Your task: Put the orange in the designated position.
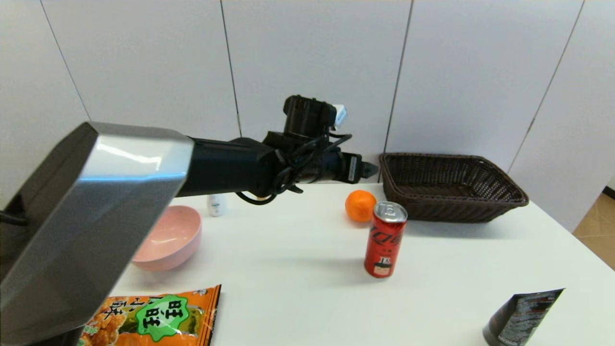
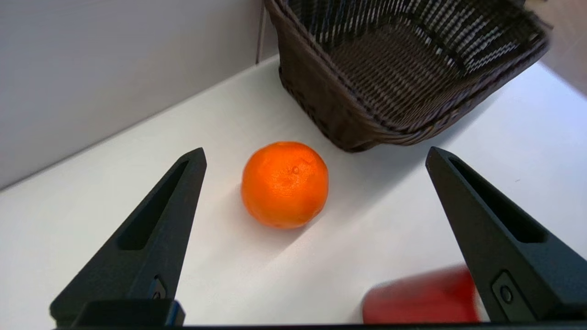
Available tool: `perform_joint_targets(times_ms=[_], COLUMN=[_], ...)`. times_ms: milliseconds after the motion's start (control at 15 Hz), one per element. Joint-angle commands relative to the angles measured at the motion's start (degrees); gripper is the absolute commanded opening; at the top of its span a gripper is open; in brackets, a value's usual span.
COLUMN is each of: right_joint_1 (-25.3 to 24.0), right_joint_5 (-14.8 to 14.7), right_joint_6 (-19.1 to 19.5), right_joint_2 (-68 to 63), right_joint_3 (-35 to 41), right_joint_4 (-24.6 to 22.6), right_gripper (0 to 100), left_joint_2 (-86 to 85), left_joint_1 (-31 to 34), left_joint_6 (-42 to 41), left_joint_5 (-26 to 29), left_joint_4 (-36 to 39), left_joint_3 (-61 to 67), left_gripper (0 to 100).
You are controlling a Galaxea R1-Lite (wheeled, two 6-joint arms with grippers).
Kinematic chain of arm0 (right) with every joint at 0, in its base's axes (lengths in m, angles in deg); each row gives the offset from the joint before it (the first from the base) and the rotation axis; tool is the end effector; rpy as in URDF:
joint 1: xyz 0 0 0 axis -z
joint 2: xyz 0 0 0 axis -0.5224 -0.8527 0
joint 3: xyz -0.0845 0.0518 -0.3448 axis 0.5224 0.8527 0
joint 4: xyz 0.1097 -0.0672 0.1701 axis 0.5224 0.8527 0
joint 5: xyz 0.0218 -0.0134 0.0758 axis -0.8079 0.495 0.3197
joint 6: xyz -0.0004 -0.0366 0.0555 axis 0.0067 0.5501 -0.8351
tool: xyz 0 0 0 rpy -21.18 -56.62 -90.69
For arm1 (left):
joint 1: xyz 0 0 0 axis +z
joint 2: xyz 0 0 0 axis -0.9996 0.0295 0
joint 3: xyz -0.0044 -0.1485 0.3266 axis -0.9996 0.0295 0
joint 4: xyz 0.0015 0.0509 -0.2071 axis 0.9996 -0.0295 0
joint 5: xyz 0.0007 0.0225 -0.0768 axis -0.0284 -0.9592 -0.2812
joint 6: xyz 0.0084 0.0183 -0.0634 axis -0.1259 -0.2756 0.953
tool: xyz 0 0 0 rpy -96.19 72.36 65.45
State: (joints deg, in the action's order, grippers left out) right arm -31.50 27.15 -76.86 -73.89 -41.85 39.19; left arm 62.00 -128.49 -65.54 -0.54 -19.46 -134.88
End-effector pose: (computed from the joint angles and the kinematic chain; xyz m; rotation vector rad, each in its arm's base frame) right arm -0.0130 -0.0012 0.0757 0.0211 -0.0024 -0.0181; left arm 0.4298 -0.3724 0.2216 -0.0370 0.4074 -0.7720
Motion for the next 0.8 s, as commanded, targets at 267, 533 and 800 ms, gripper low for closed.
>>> perform_joint_targets(times_ms=[267,533,800], right_joint_1=[0.00,0.00,0.00], right_joint_5=[-0.01,-0.01,-0.01], right_joint_6=[0.15,-0.02,-0.02], right_joint_2=[-0.07,-0.07,-0.07], right_joint_3=[-0.04,-0.04,-0.04], right_joint_4=[0.00,0.00,0.00], right_gripper=[100,100,100], left_joint_2=[-29.63,-46.24,-60.21], left_joint_1=[5.46,11.44,19.88], left_joint_6=[-0.49,-0.49,-0.49], left_joint_5=[-4.11,-5.78,-6.22], left_joint_4=[0.16,0.25,0.16], left_joint_3=[18.16,30.72,40.92], left_gripper=[100,100,100])
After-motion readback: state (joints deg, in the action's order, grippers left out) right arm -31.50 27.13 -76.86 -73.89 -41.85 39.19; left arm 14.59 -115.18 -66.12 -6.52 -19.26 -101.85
